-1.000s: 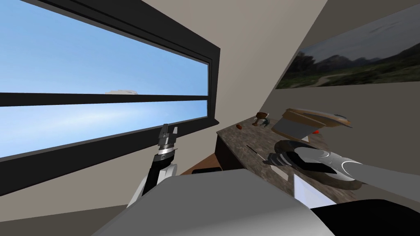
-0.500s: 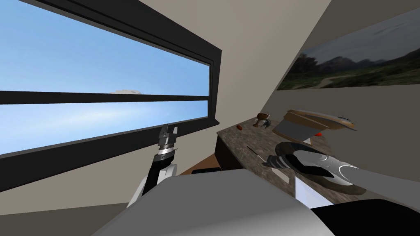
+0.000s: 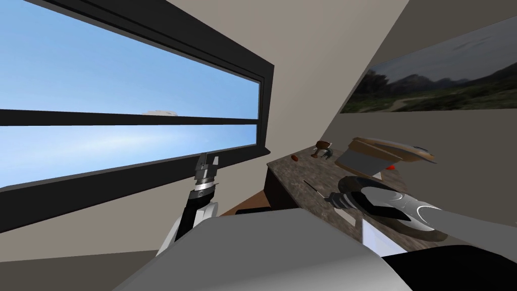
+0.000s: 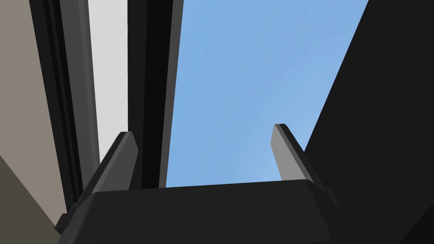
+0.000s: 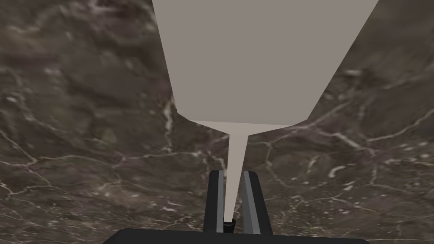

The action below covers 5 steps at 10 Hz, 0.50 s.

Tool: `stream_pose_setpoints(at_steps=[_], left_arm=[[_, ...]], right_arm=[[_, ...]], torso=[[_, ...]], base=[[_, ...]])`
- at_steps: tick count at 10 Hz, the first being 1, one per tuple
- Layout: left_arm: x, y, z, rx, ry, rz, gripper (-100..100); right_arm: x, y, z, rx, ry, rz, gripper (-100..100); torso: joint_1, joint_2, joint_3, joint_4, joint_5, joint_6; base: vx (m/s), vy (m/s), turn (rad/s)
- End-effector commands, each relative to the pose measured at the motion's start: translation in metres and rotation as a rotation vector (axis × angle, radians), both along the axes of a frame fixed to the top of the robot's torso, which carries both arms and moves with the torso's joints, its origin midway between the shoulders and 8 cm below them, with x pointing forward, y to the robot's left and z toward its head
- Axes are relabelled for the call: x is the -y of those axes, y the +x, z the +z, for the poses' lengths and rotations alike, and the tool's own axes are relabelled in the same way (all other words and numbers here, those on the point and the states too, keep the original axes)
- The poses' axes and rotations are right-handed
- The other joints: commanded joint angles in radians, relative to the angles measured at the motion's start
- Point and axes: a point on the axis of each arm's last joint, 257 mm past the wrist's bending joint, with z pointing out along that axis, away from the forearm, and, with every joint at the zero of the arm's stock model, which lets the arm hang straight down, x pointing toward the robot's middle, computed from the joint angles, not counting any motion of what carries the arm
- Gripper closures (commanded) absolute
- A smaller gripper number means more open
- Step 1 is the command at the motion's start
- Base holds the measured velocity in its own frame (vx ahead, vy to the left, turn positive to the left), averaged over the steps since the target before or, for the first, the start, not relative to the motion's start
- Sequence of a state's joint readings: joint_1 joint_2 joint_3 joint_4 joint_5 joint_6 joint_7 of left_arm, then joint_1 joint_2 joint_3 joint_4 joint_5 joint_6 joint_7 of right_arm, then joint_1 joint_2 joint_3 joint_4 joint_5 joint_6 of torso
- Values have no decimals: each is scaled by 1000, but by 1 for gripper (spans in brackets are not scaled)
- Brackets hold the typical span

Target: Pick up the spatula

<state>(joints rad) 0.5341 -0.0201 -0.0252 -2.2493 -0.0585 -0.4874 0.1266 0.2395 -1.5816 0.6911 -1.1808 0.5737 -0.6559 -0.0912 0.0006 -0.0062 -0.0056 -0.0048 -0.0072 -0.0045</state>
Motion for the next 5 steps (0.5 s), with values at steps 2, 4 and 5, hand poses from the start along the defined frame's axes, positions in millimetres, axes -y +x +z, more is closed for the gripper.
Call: stream_pose_setpoints(at_steps=[2, 4, 5], left_arm=[[0, 0, 0, 0, 0, 0, 0], [0, 0, 0, 0, 0, 0, 0], [0, 0, 0, 0, 0, 0, 0]], right_arm=[[0, 0, 0, 0, 0, 0, 100], [2, 5, 12, -2, -3, 9, 100], [3, 8, 18, -2, -7, 15, 100]], torso=[[0, 0, 0, 0, 0, 0], [0, 0, 0, 0, 0, 0], [1, 0, 0, 0, 1, 1]], base=[[0, 0, 0], [-4, 13, -38], [-13, 46, -87]])
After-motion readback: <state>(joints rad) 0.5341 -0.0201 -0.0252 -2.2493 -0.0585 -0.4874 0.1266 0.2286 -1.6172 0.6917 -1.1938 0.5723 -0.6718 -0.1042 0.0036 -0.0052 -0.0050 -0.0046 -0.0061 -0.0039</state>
